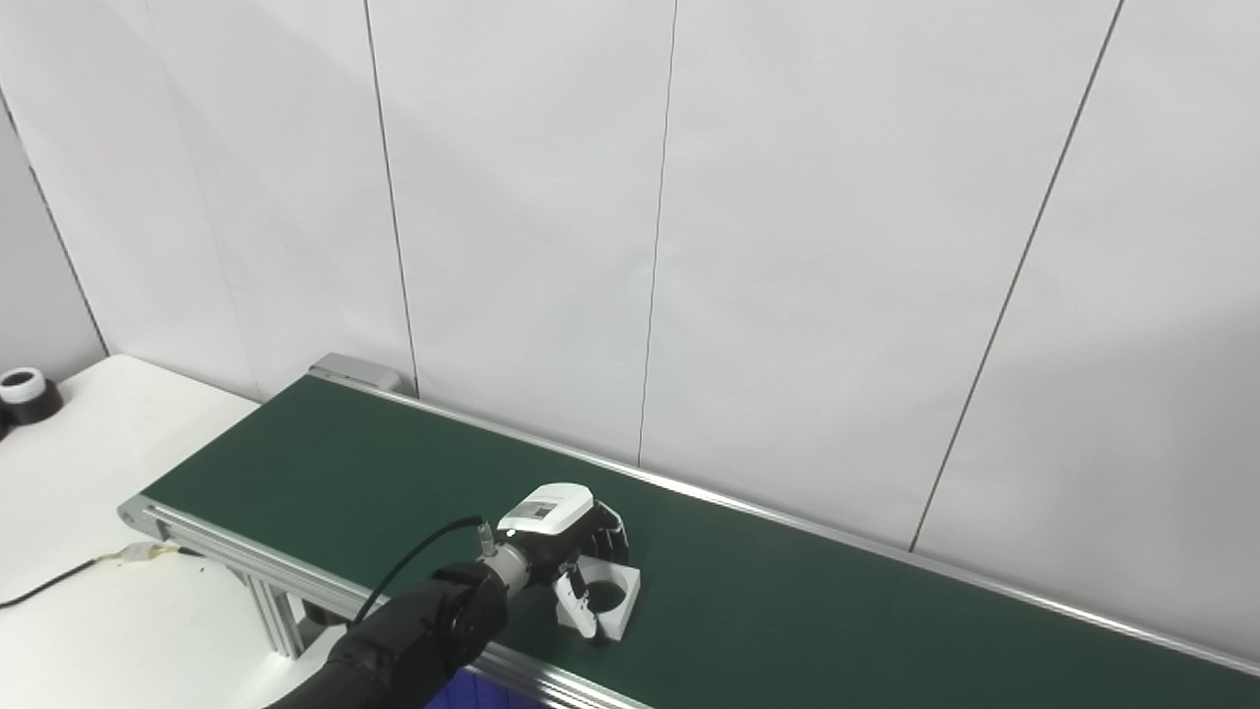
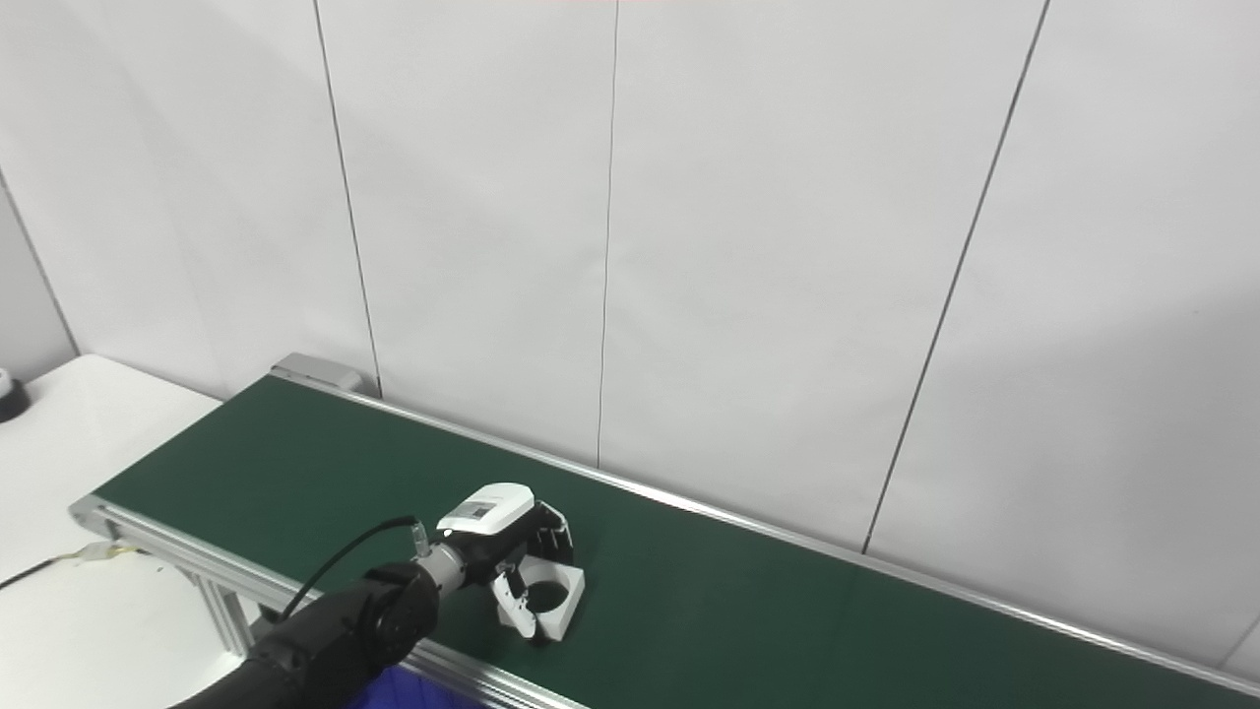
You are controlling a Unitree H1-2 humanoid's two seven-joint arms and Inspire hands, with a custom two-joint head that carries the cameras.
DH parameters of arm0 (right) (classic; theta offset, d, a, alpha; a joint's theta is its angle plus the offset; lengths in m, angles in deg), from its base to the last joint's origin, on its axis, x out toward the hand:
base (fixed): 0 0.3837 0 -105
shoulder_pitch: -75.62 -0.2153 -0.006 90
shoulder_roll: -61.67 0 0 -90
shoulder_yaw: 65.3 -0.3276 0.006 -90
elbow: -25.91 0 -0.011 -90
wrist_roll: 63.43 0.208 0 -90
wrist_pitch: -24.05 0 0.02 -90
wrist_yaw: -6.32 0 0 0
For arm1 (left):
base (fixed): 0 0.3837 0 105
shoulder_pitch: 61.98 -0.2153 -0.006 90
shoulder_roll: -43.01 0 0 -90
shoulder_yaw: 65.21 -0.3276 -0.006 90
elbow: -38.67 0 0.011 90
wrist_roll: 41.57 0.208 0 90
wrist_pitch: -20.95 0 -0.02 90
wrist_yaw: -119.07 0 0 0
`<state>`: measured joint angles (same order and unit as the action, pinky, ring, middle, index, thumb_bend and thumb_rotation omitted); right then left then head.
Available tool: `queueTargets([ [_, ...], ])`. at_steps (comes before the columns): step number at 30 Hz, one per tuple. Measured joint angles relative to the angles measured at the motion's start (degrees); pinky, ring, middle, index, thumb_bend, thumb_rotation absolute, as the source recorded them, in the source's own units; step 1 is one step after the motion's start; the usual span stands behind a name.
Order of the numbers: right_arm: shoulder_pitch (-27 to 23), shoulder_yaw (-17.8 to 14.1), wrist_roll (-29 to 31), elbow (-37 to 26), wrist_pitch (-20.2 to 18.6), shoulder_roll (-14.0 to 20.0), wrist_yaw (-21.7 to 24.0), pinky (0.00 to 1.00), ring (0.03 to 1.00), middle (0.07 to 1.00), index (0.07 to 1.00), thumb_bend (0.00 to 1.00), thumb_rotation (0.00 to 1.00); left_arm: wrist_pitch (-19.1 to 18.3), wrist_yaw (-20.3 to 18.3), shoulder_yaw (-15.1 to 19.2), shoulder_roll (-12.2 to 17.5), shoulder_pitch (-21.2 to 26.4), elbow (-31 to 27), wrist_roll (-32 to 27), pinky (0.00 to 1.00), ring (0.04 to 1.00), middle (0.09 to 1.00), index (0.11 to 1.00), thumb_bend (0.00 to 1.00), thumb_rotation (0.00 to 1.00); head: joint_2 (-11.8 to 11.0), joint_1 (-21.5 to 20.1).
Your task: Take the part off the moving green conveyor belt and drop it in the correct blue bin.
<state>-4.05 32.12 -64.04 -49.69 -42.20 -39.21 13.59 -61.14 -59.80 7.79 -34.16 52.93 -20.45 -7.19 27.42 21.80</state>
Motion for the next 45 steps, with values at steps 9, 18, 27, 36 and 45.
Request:
queueTargets([
  [9,-0.2,-0.1,0.2,0.0,0.0,0.1,-0.1,0.86,0.892,0.899,0.950,0.90,0.57,-6.5,-9.4,4.1,1.1,-4.9,-25.7,-2.5,0.35,0.383,0.447,0.518,0.50,0.00,0.7,-1.5],
  [18,-0.4,-0.3,0.1,0.0,0.0,0.1,-0.1,0.86,0.887,0.897,0.944,0.91,0.57,-11.4,-16.5,6.7,1.2,-8.5,-39.9,-2.4,0.40,0.421,0.481,0.501,0.50,0.00,1.8,-2.7],
  [27,-0.9,-0.4,-0.4,0.1,0.0,0.3,-0.3,0.85,0.880,0.889,0.940,0.91,0.58,-12.9,-21.6,10.1,1.4,-14.4,-51.6,-7.2,0.29,0.370,0.438,0.519,0.50,0.00,4.0,-3.8],
  [36,-2.1,-1.1,-0.1,-0.2,0.0,0.8,-0.1,0.81,0.844,0.861,0.907,0.92,0.55,-13.2,-24.2,11.4,1.2,-20.0,-59.3,-11.8,0.29,0.375,0.447,0.519,0.50,0.00,10.3,-4.0],
  [45,-3.1,-2.3,-0.1,-0.9,0.0,1.9,-0.2,0.77,0.822,0.840,0.886,0.94,0.52,-14.1,-27.0,7.5,0.9,-24.4,-59.4,-7.1,0.39,0.393,0.445,0.517,0.50,0.00,12.6,-4.1],
])
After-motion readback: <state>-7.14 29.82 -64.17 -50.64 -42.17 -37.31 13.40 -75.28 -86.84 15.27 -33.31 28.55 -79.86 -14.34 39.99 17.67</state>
